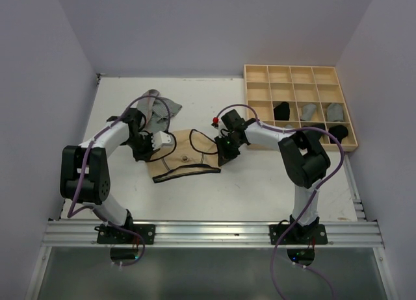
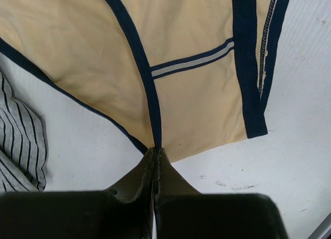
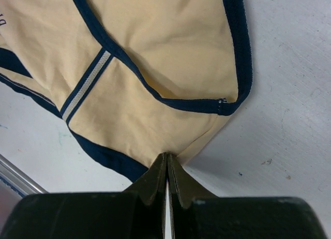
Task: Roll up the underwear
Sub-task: Fold the underwear
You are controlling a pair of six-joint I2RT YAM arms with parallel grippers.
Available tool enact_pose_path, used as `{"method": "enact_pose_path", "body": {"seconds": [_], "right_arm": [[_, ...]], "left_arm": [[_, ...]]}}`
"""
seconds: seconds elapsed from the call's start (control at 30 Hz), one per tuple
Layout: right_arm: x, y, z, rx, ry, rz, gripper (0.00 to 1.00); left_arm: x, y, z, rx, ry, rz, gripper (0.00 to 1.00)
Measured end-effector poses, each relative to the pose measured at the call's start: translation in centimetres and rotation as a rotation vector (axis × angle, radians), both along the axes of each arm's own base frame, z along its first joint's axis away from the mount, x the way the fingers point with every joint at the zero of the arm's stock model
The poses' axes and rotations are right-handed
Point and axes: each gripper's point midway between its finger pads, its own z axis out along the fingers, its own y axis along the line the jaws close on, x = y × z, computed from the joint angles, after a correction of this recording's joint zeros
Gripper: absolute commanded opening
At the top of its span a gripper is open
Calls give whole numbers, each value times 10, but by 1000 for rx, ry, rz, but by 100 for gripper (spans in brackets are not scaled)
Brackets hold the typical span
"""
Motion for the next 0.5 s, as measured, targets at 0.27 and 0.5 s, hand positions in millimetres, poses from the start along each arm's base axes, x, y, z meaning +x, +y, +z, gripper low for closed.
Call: {"method": "enact_pose_path", "body": {"seconds": [0.27,0.5], "right_arm": [[0,0,0,1,-8,17,6],[0,-7,7,-19,-41,17,20]], "left_arm": [[-7,7,-9,36,9,-28,22],[-4,-10,17,-61,-54,-28,38]]}}
